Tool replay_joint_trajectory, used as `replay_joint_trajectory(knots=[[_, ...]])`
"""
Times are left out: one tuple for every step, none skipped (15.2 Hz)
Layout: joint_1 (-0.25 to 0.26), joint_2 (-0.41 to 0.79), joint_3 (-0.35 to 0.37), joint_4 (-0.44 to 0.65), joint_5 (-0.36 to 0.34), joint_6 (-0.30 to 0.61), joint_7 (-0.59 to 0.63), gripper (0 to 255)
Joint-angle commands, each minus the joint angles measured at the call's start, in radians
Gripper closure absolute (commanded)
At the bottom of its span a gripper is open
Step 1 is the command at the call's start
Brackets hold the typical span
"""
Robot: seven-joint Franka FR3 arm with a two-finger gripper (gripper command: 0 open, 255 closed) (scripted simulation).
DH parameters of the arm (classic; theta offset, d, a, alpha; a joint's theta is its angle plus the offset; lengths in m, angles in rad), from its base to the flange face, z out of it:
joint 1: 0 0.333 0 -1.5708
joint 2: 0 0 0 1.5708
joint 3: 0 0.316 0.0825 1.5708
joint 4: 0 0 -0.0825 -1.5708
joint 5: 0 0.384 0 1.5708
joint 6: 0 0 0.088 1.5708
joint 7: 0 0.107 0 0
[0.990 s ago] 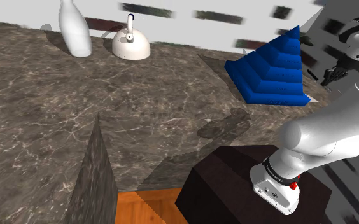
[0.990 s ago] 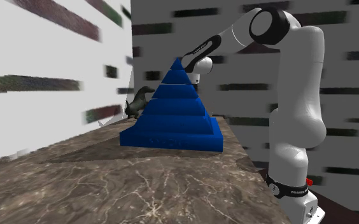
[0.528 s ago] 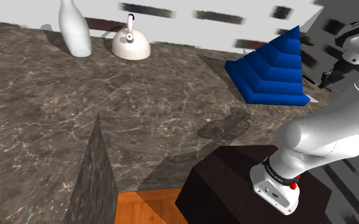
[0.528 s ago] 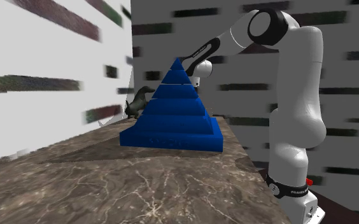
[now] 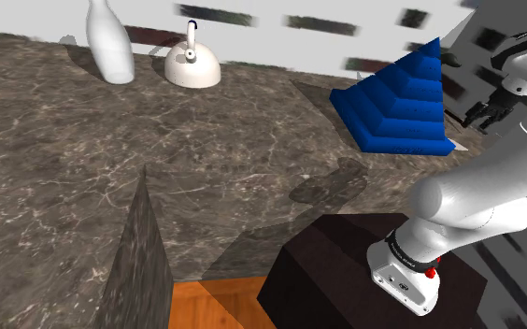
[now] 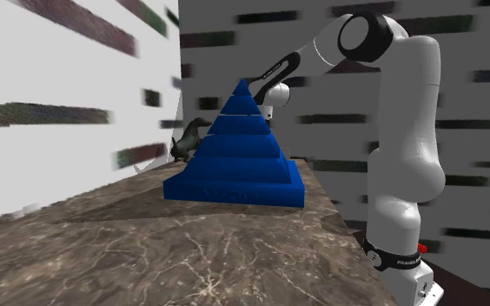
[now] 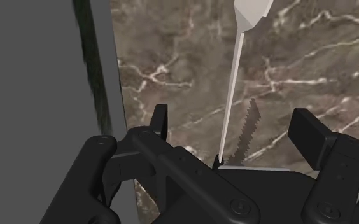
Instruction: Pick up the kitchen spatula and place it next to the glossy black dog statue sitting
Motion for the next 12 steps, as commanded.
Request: replay_joint_trajectory(knots=[[0.000, -0.001, 0.000, 0.000, -0.001, -0.001, 0.001, 0], [0.001, -0.013, 0.001, 0.022, -0.010, -0.033, 0.008, 0], [0.002, -0.025, 0.002, 0.046, -0.019, -0.065, 0.014, 0], [0.002, -0.035, 0.003, 0.070, -0.026, -0.097, 0.019, 0], [0.002, -0.041, 0.004, 0.091, -0.030, -0.123, 0.022, 0], [0.002, -0.041, 0.004, 0.091, -0.030, -0.123, 0.022, 0], [0.002, -0.041, 0.004, 0.091, -0.030, -0.123, 0.022, 0], [0.002, -0.041, 0.005, 0.091, -0.030, -0.123, 0.022, 0], [0.002, -0.041, 0.005, 0.091, -0.030, -0.123, 0.022, 0], [0.002, -0.041, 0.005, 0.091, -0.030, -0.123, 0.022, 0], [0.002, -0.041, 0.005, 0.091, -0.030, -0.123, 0.022, 0], [0.002, -0.041, 0.005, 0.091, -0.030, -0.123, 0.022, 0]])
